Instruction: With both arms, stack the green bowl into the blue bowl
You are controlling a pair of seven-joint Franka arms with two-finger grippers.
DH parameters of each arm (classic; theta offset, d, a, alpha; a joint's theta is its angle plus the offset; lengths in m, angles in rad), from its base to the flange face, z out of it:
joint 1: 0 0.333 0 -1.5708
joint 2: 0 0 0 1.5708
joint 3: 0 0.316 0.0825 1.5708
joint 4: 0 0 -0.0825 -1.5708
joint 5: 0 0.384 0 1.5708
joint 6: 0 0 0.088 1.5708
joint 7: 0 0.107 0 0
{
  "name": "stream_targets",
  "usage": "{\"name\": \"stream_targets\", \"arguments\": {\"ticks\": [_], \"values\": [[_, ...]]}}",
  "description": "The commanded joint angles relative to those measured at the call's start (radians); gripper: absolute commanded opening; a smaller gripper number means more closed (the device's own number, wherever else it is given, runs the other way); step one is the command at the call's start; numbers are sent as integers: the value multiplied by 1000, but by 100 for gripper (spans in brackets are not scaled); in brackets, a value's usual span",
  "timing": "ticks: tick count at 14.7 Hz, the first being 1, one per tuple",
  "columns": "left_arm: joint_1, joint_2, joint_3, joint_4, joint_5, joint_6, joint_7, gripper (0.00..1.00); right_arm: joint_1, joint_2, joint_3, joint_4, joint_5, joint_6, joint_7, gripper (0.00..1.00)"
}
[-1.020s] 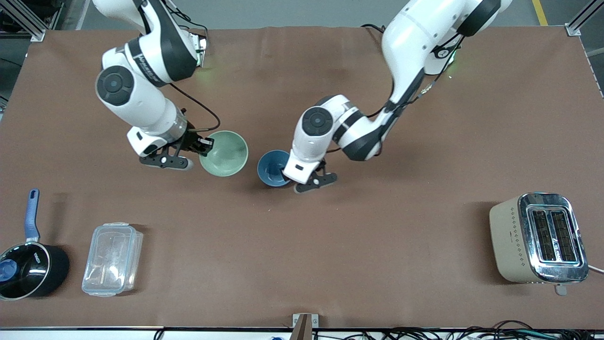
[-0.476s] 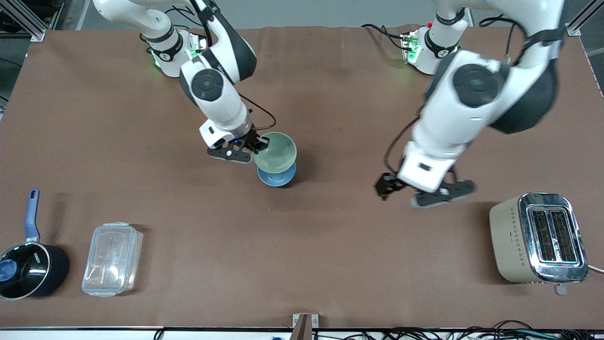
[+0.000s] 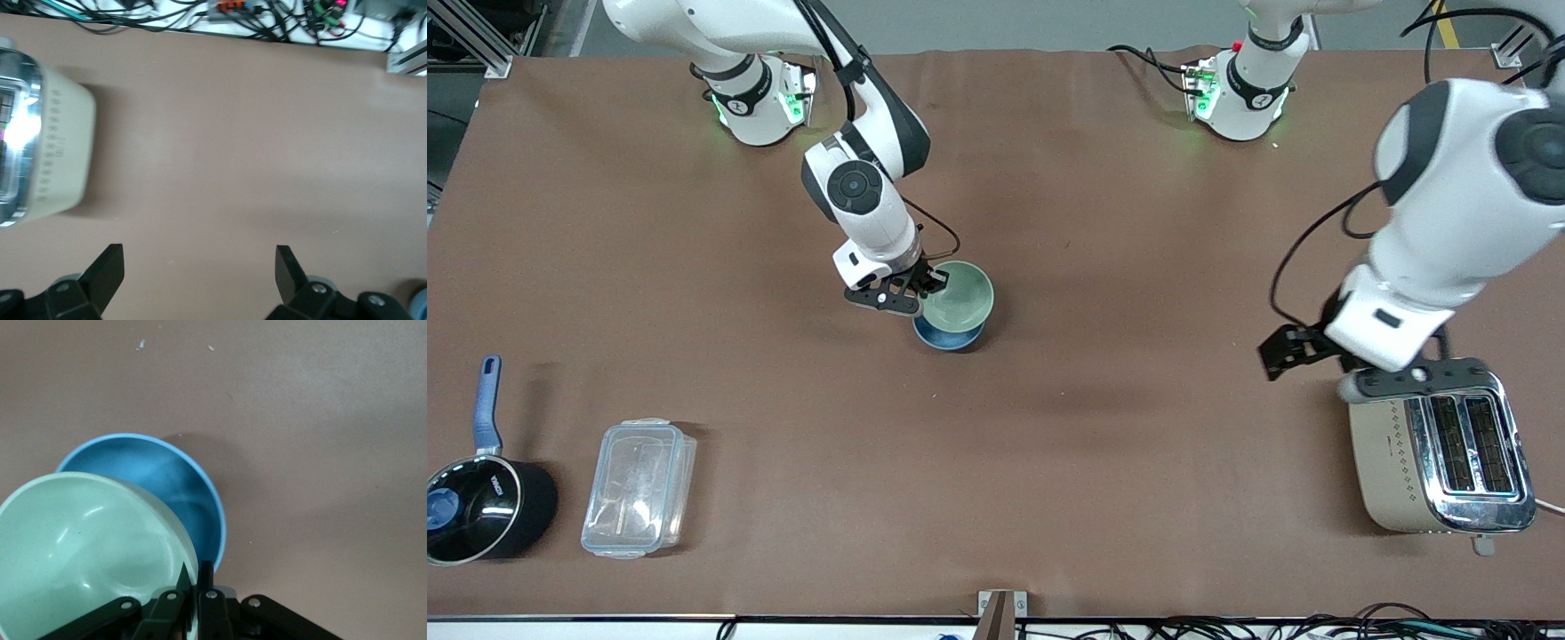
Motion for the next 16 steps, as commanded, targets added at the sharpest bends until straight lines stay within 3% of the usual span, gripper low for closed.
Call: {"name": "stream_targets", "arguments": {"ticks": [1,3,9,11,12,15,16], "values": [[40,-63,6,-28,-8,-93,57,100,3,-26,-9,-21,-5,11,23,0],[107,-81,-3,-28,-14,-118,79,100,-9,-26,-12,-17,-7,6,21,0],[112,-167,-2,-31,-18,-182,148,100,-9,3,-12,-14,-7,41,23,1],[112,-182,-3,-30,-18,-214,200,100,-9,10,-14,-14,-7,43,23,7],[115,-191,0,-31,-26,-216,246,100,-11,17,-14,-14,-7,44,23,17],[115,-227,12,-34,-32,-237,318,100,-17,11,-14,-3,-5,26,23,96],[103,-233,30,-36,-37,-257,332,100,-20,-7,-16,3,-5,-1,24,100]]}}
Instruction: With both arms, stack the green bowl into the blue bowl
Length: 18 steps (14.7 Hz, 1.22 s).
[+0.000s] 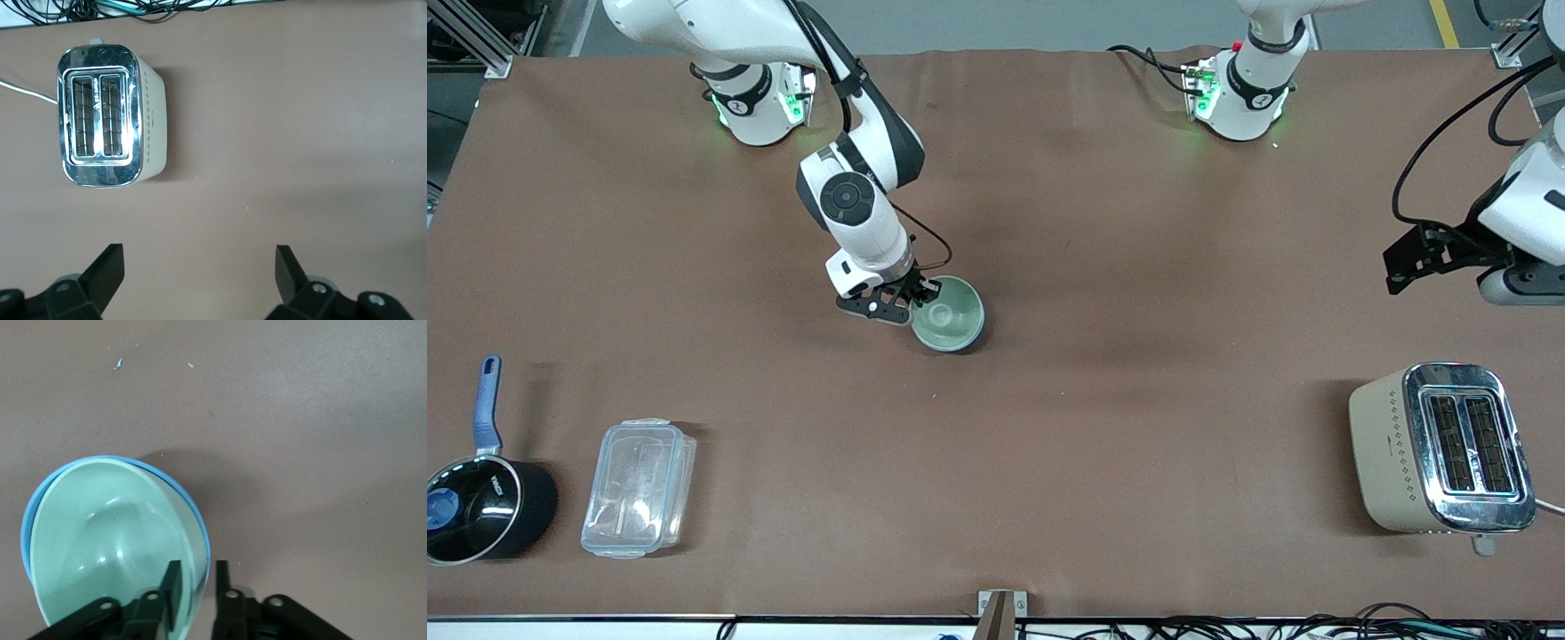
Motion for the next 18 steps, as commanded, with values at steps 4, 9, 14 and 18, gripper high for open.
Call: {"name": "stream_targets", "arguments": {"ticks": [4,9,14,18], "values": [[-141,-133,185,-90,-126,-104,46,100,-111,-200,-11,137,-27,-383,12,100],[-185,-182,224,-166,-126,-77,37,100,-287,-322,-20,335,-139,-709,-150,100],[-214,-132,207,-154,-123,11,27,100,-525,-398,-20,434,-140,-831,-366,100],[-211,-136,191,-154,-126,17,4,100,-701,-399,-14,597,-127,-1026,-685,100]]}}
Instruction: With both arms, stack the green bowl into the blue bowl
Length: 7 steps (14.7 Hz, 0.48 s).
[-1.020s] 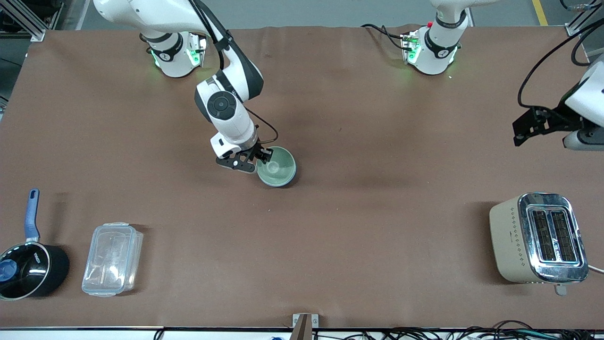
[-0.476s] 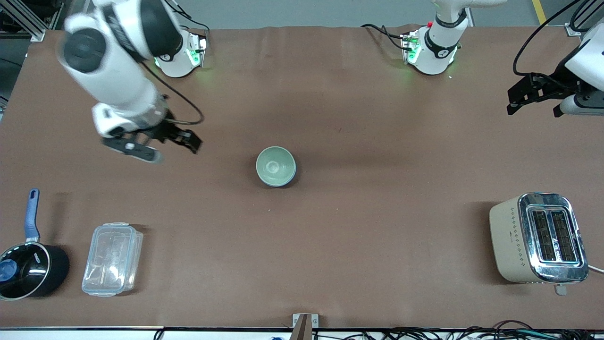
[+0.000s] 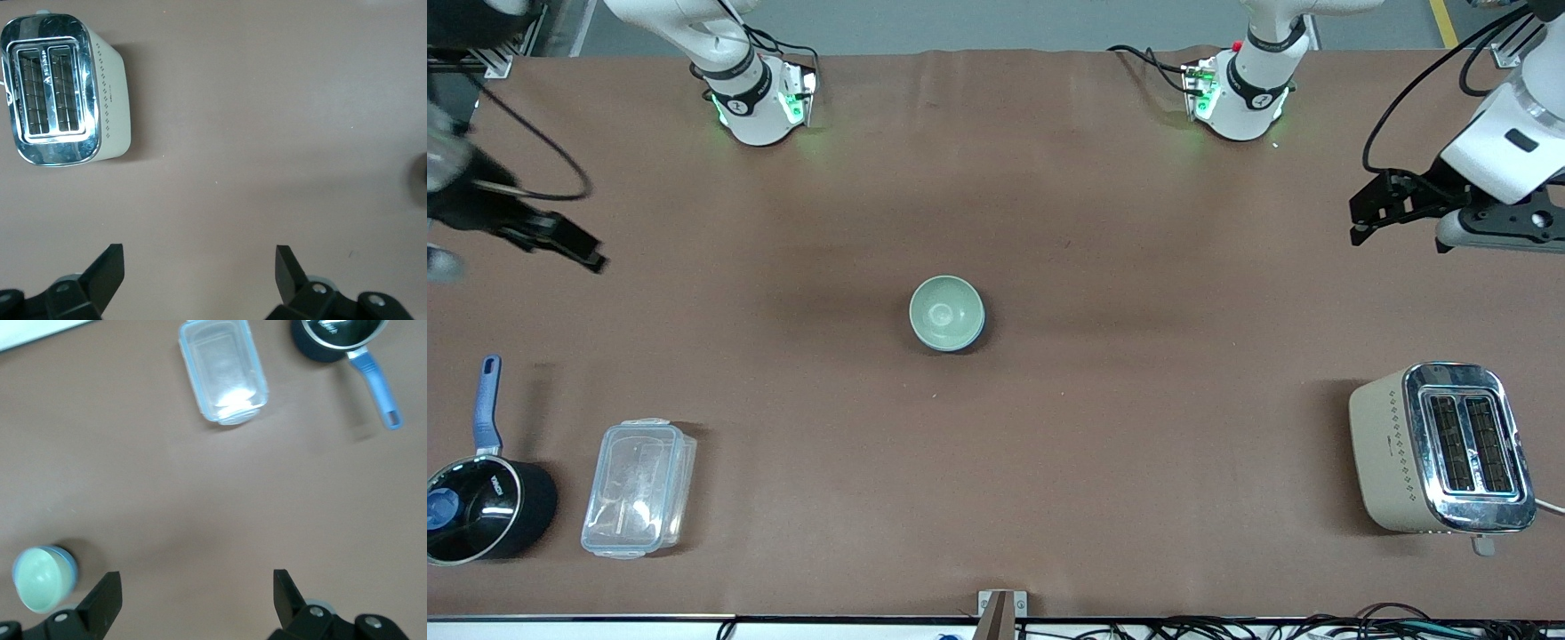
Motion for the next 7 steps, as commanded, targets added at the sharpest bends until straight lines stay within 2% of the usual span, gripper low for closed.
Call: {"name": "stream_targets", "arguments": {"ticks": [1,3,5,7], "values": [[2,-21,-6,-5,-15,1,-12,100,-95,3,28,115,6,-103,-158,100],[9,-26,-17,-2,-9,-5,-5,100,-129,28,38,159,8,-149,-191,100],[12,-27,-17,-1,-10,-5,-8,100,-142,32,71,164,8,-150,-188,100],[14,-26,-14,-1,-6,-5,0,100,-139,30,77,155,11,-155,-191,100]]}}
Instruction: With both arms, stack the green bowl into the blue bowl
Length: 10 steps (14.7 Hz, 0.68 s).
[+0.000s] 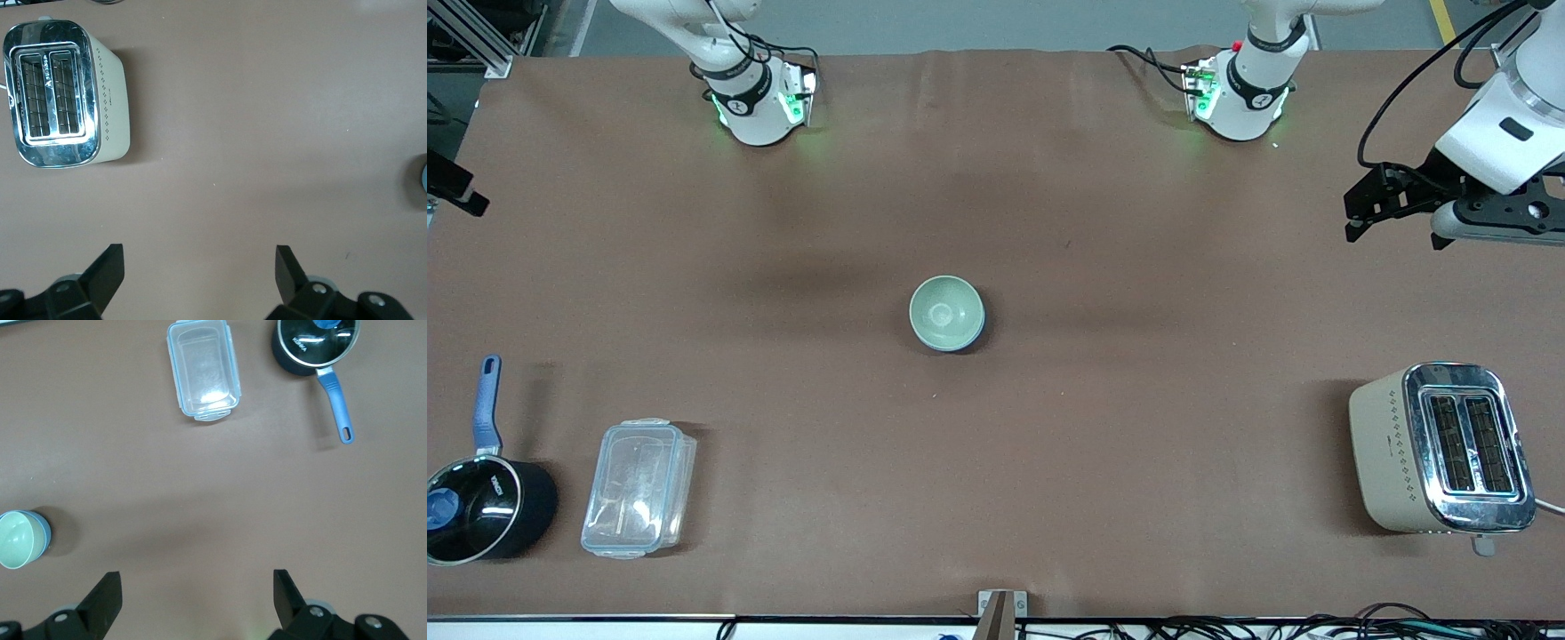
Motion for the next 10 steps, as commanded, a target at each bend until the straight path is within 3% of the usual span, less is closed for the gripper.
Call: {"name": "stream_targets", "arguments": {"ticks": [1,10], "values": [[13,-7,0,6,-3,-5,7,100,-14,18,29,20,8,-20,-10,100],[30,18,4,56,-1,-33,5,100,-8,17,27,9,5,-20,-11,100]]}}
